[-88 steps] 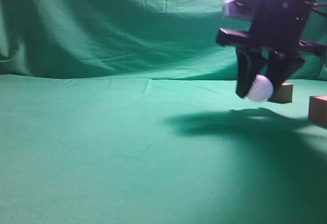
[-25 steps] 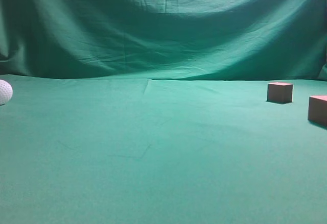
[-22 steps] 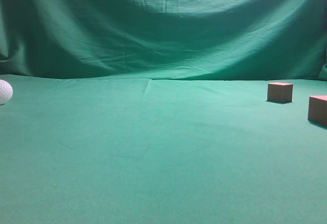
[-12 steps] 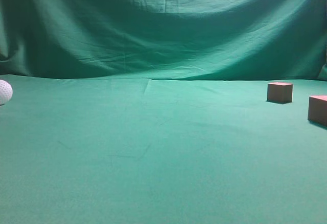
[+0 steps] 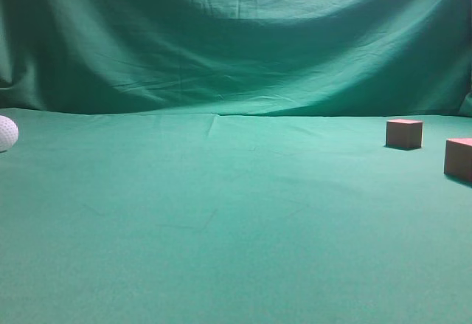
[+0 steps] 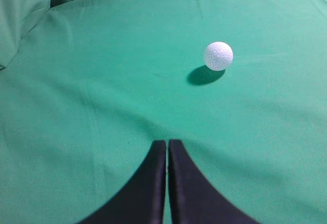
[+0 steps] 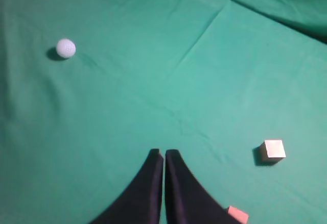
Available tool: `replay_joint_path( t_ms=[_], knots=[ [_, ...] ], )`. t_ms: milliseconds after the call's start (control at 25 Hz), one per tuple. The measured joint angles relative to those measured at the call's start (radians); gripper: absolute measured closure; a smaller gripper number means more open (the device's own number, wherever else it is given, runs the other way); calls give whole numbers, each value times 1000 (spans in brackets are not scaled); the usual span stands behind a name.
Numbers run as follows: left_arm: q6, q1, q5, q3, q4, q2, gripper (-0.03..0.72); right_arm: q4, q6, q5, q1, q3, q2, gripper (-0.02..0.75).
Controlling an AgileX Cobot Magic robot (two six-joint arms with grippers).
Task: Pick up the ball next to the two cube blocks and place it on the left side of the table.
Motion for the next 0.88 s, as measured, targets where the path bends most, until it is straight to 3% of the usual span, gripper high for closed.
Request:
replay_joint_path(
  t_ms=[320,720,880],
  knots=[
    [0,0,0,0,0,0,688,22,3,-314,0,413,-351,738],
    [0,0,0,0,0,0,688,60,21,-231,0,563,-583,738],
    [0,0,0,0,0,0,688,20,23,-249,-2,616,-633,738]
  ],
)
